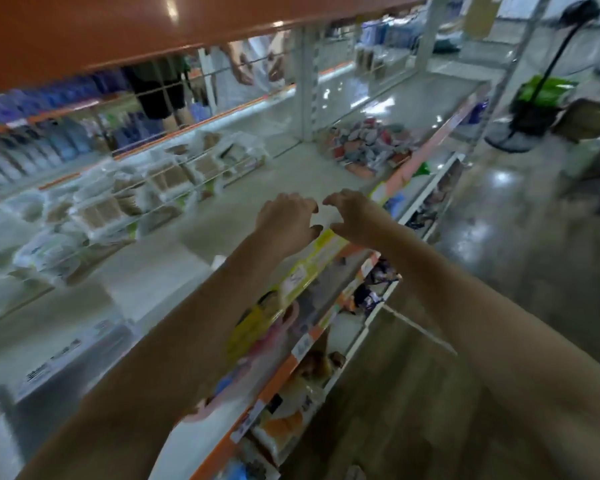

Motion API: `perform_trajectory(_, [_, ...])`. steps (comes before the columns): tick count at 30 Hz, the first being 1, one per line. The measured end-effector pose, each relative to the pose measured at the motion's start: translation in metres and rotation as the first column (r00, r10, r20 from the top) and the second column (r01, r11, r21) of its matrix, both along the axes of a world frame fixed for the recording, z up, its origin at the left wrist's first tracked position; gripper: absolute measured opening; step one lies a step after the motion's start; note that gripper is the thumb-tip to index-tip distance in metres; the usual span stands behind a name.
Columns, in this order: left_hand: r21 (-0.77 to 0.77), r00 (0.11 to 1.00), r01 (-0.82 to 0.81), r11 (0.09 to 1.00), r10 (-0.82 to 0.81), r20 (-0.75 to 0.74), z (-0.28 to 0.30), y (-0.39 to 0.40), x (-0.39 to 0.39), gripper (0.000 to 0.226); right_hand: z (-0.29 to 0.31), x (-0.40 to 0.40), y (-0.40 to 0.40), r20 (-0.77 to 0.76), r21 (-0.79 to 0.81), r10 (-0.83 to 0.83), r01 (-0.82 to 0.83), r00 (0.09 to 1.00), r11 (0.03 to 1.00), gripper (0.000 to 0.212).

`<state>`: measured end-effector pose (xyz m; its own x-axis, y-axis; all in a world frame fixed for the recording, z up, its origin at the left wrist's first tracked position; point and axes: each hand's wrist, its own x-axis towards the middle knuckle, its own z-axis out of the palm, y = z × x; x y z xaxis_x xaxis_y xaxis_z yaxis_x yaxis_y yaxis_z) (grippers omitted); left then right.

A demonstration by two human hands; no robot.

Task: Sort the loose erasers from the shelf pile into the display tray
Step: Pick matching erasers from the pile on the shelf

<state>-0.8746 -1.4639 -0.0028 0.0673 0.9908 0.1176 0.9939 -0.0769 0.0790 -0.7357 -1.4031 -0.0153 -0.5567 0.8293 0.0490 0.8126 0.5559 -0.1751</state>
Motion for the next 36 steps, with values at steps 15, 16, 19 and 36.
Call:
perform_trajectory(15, [-0.059, 0.999, 0.016, 0.998, -0.014, 0.037, -0.027, 0.205, 0.102, 0.040, -0.026, 0.120, 0.186, -0.028, -0.096, -0.154, 0.151, 0.988, 0.984, 0.047])
perform_trajectory(16, [-0.038, 0.999, 0.010, 0.999, -0.008, 0.044, -0.027, 0.219, 0.104, 0.037, -0.027, 0.122, 0.199, -0.039, -0.090, -0.158, 0.154, 0.987, 0.984, 0.047])
perform_trajectory(19, [-0.007, 0.995, 0.004, 1.000, -0.003, 0.102, -0.033, 0.260, 0.103, 0.032, -0.029, 0.126, 0.235, -0.067, -0.070, -0.142, 0.138, 0.988, 0.988, 0.044])
perform_trajectory(36, [-0.052, 0.942, -0.204, 0.978, 0.210, 0.263, -0.063, 0.362, 0.090, 0.034, -0.054, 0.131, 0.355, 0.030, 0.005, 0.140, -0.140, 0.990, 0.990, 0.035])
